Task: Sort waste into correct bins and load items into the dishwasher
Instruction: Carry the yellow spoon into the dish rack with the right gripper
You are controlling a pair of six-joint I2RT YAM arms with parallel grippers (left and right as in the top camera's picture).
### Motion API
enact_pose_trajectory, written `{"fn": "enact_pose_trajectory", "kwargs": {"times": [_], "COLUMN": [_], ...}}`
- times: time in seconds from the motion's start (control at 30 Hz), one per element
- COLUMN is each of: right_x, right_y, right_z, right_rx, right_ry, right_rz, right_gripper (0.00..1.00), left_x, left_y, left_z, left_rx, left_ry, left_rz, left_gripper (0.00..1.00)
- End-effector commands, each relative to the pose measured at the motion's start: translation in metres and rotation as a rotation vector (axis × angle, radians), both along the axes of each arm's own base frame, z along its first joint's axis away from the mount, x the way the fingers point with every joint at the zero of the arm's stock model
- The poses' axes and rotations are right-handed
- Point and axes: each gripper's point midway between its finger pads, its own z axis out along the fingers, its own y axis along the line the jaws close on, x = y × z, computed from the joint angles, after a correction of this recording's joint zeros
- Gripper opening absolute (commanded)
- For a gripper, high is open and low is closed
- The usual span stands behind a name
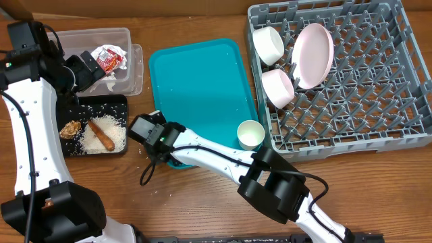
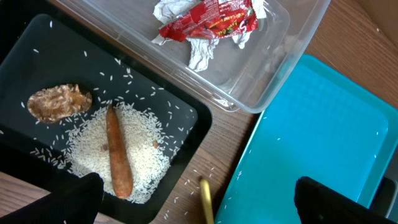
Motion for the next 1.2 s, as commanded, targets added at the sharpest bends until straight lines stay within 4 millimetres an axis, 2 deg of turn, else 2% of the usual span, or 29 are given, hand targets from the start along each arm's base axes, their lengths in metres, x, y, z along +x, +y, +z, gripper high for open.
{"fn": "enact_pose_trajectory", "kwargs": {"times": [0.0,0.23,0.33,0.4,0.47,0.53,0.57,0.6,0.67,0.7,0.77,0.83,0.9,0.93,1.0,1.07,1.17], "right_x": [0.018,0.017,0.022,0.034,0.050,0.070,0.084,0.093,0.111,0.128,0.145,0.159,0.169,0.171,0.169,0.161,0.145], "right_y": [0.002,0.001,-0.001,-0.006,-0.014,-0.027,-0.039,-0.049,-0.077,-0.112,-0.158,-0.212,-0.270,-0.292,-0.359,-0.402,-0.446], "right_z": [0.016,0.016,0.025,0.043,0.075,0.119,0.150,0.171,0.212,0.243,0.266,0.278,0.277,0.273,0.256,0.241,0.222], "right_rx": [0.009,0.005,0.009,0.025,0.062,0.119,0.160,0.188,0.233,0.257,0.259,0.232,0.175,0.148,0.071,0.019,-0.024], "right_ry": [-0.051,-0.049,-0.052,-0.062,-0.087,-0.127,-0.159,-0.182,-0.225,-0.257,-0.284,-0.300,-0.291,-0.276,-0.197,-0.123,-0.022], "right_rz": [-0.002,-0.002,-0.012,-0.036,-0.070,-0.115,-0.150,-0.176,-0.235,-0.306,-0.395,-0.499,-0.614,-0.659,-0.810,-0.916,-1.029], "right_gripper": [0.04,0.04,0.04,0.04,0.04,0.04,0.04,0.04,0.04,0.04,0.04,0.04,0.04,0.04,0.04,0.04,0.04], "left_x": [0.004,0.004,0.004,0.004,0.004,0.004,0.004,0.004,0.004,0.004,0.004,0.004,0.004,0.004,0.004,0.004,0.004], "left_y": [-0.003,-0.003,-0.003,-0.003,-0.003,-0.003,-0.003,-0.003,-0.003,-0.003,-0.003,-0.003,-0.003,-0.003,-0.003,-0.003,-0.003], "left_z": [0.008,0.008,0.008,0.008,0.008,0.008,0.008,0.008,0.008,0.008,0.008,0.008,0.008,0.008,0.008,0.008,0.008], "left_rx": [-0.002,-0.002,-0.002,-0.002,-0.002,-0.002,-0.002,-0.002,-0.002,-0.002,-0.002,-0.002,-0.002,-0.002,-0.002,-0.002,-0.002], "left_ry": [-0.024,-0.024,-0.024,-0.024,-0.024,-0.024,-0.024,-0.024,-0.024,-0.024,-0.024,-0.024,-0.024,-0.024,-0.024,-0.024,-0.024], "left_rz": [-0.001,-0.001,-0.001,-0.001,-0.001,-0.001,-0.001,-0.001,-0.001,-0.001,-0.001,-0.001,-0.001,-0.001,-0.001,-0.001,-0.001], "left_gripper": [1.00,1.00,1.00,1.00,1.00,1.00,1.00,1.00,1.00,1.00,1.00,1.00,1.00,1.00,1.00,1.00,1.00]}}
